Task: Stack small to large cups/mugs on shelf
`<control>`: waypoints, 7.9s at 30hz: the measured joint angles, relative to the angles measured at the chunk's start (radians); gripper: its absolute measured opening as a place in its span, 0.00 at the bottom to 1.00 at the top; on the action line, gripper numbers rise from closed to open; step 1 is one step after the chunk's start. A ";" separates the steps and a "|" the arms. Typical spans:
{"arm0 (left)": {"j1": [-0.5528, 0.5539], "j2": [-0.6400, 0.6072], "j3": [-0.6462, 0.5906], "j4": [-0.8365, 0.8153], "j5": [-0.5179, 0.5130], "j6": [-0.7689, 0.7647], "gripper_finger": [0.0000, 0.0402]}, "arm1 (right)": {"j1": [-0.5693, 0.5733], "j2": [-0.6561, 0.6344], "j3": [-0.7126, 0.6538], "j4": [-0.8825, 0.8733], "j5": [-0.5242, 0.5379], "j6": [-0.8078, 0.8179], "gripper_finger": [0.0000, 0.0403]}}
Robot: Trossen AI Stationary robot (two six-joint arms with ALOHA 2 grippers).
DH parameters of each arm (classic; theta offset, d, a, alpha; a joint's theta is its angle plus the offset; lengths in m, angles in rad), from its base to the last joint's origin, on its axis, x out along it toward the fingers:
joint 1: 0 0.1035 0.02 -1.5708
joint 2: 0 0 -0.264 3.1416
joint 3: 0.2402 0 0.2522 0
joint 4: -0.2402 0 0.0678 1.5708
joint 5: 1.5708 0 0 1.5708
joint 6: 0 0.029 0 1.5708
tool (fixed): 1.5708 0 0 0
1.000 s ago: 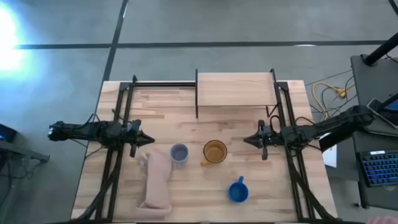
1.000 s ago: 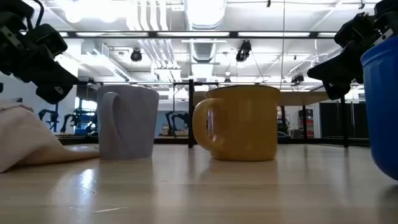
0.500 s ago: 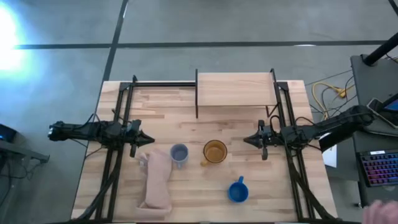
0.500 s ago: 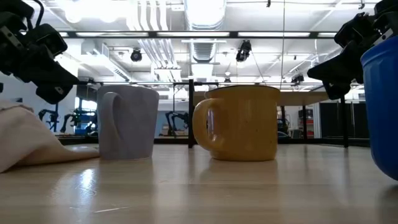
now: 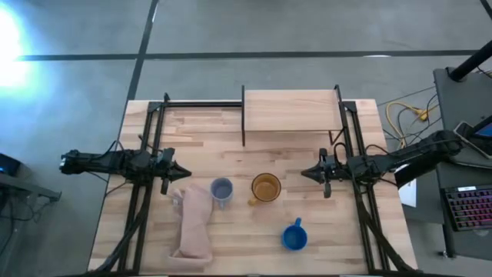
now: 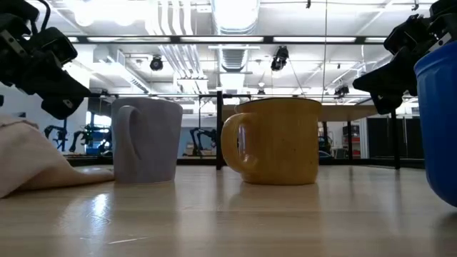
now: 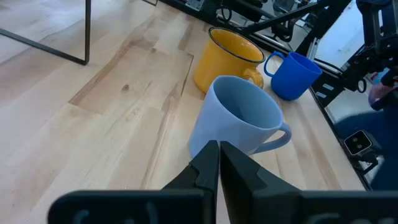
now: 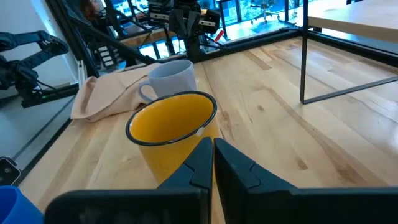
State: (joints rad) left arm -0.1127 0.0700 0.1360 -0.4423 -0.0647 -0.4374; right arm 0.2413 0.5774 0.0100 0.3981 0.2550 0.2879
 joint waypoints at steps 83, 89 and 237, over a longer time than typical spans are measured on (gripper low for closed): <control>0.000 0.094 -0.046 0.504 -0.011 -0.141 0.00 | 0.552 1.468 1.905 -1.835 -0.229 1.972 0.22; 0.000 0.100 -0.046 0.508 -0.007 -0.185 0.00 | 0.518 1.457 1.858 -1.876 -0.219 2.001 0.37; 0.000 0.296 0.021 0.724 -0.284 -0.315 0.00 | -0.858 1.461 2.346 -1.811 -0.095 -0.116 0.15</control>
State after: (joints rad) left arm -0.1123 0.3660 0.1570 0.2813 -0.3485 -0.7525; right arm -0.6164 2.0389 2.3562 -1.4126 0.1604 0.1718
